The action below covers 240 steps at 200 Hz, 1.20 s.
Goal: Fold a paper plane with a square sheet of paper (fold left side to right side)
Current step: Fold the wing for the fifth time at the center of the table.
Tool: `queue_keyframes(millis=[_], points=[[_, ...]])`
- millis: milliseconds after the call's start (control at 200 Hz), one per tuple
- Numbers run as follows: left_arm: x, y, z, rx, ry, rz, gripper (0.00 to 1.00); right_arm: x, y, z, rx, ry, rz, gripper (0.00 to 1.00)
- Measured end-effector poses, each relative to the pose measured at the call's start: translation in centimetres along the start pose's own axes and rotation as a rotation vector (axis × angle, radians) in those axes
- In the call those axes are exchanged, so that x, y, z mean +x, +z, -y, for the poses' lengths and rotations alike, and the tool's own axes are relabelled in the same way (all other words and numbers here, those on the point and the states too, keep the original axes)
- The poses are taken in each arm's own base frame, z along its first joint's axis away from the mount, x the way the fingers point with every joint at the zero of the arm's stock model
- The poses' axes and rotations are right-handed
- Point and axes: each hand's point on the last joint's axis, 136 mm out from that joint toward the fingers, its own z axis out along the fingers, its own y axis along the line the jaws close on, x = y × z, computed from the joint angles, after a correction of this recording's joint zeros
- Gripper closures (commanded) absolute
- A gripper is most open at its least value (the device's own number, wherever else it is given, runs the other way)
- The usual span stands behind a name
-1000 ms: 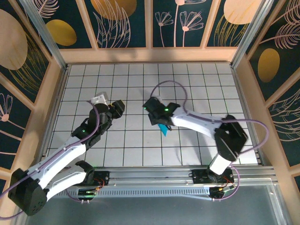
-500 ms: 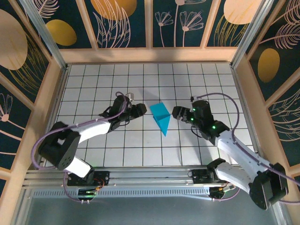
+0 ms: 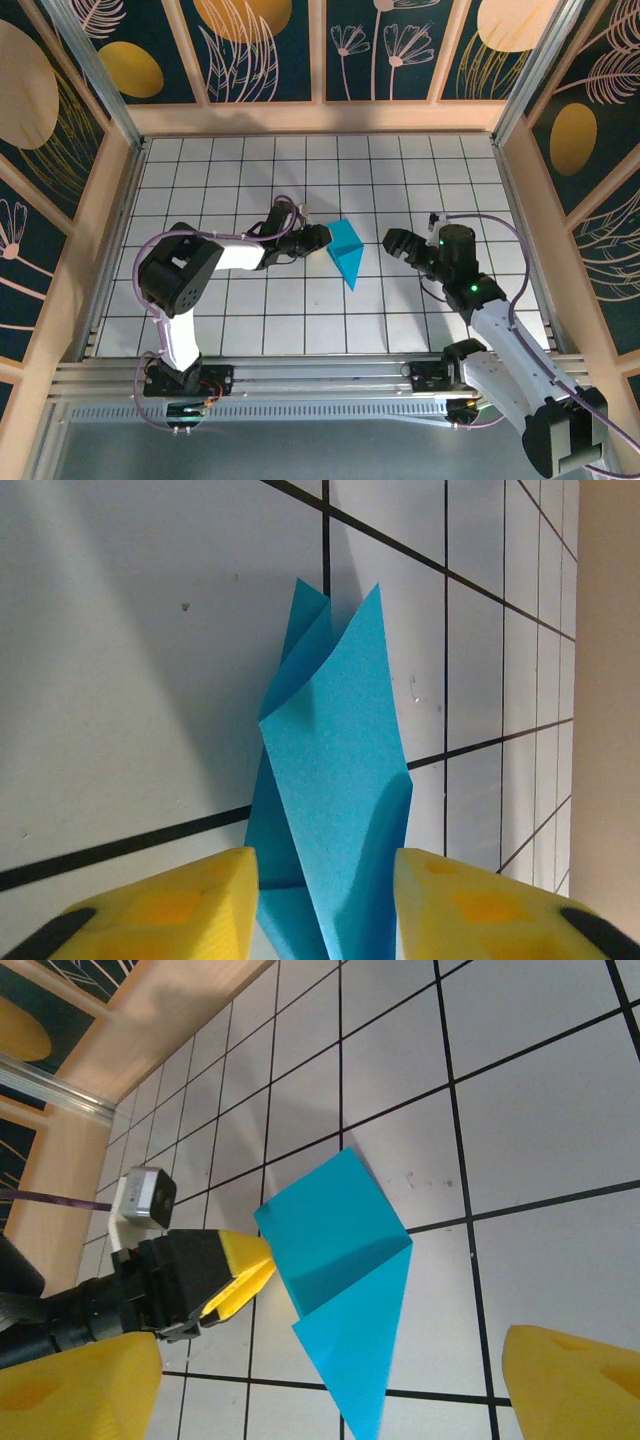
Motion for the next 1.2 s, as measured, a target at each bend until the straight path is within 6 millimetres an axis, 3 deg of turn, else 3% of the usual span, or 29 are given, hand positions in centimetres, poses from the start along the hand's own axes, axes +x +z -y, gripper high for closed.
queue_keyframes(millis=[265, 551, 766, 866, 1106, 1201], points=[[-0.2, 0.4, 0.3, 0.021, 0.016, 0.003, 0.91, 0.2, -0.1, -0.5, -0.049, 0.01, -0.024, 0.11], [-0.2, 0.7, 0.1, 0.027, 0.037, 0.003, 1.0, 0.7, -0.1, -0.8, -0.093, 0.01, -0.052, 0.12], [0.0, 0.4, 0.1, 0.029, 0.081, 0.005, 1.0, 0.5, -0.2, -1.4, -0.142, -0.001, -0.065, 0.11], [0.4, -1.1, 0.8, 0.046, 0.14, 0.012, 1.0, 1.1, 0.4, -1.5, -0.176, -0.021, -0.114, 0.12], [1.6, -7.1, 5.4, 0.211, 0.344, 0.047, 1.0, 2.8, 2.0, -2.8, -0.318, -0.112, -0.216, 0.12], [2.4, -8.9, 5.8, 0.268, 0.388, 0.049, 1.0, 3.6, 2.6, -3.1, -0.391, -0.14, -0.236, 0.11]])
